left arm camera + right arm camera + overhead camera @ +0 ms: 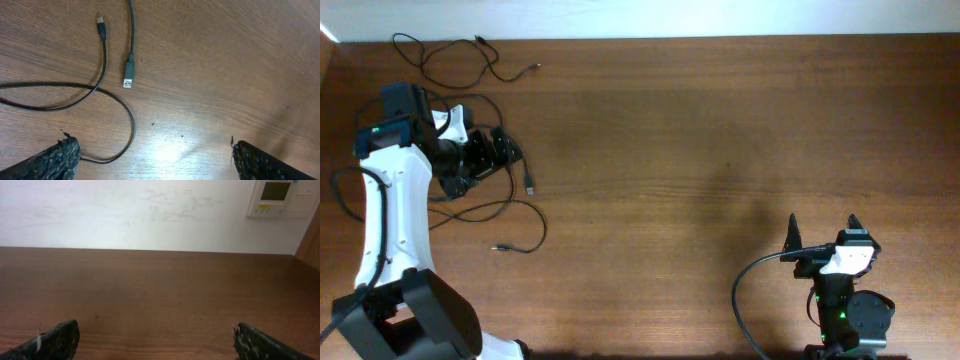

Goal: Untangle cables

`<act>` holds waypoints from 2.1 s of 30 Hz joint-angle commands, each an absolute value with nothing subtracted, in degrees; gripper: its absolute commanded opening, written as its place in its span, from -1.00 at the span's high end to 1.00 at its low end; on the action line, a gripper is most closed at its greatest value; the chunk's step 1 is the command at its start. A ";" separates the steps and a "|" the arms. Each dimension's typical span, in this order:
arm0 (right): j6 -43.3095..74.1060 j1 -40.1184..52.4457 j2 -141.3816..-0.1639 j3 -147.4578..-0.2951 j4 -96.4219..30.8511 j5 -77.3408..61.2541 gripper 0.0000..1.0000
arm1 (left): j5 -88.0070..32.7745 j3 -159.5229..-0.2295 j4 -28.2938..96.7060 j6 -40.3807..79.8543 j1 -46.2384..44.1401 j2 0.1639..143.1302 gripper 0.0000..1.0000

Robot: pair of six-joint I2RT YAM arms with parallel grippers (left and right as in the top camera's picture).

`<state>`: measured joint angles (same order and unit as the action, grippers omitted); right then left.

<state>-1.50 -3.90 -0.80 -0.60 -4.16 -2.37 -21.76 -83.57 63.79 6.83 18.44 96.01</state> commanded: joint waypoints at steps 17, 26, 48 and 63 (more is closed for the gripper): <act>-1.06 -3.40 -0.19 -0.32 -4.49 -1.89 -0.97 | -17.74 -57.43 50.37 -6.13 18.04 71.66 -0.98; -1.04 -3.40 -0.19 -0.32 -4.49 -1.89 -0.97 | -19.92 -48.82 47.13 -6.17 18.00 47.27 -0.98; -1.04 -3.40 -0.19 -0.34 -4.49 -1.89 -0.97 | -31.64 -17.19 3.40 -11.29 5.30 20.29 -0.98; -1.04 -3.40 -0.19 -0.32 -4.49 -1.89 -0.97 | -4.05 -0.51 -5.08 -2.98 -0.51 2.85 -0.98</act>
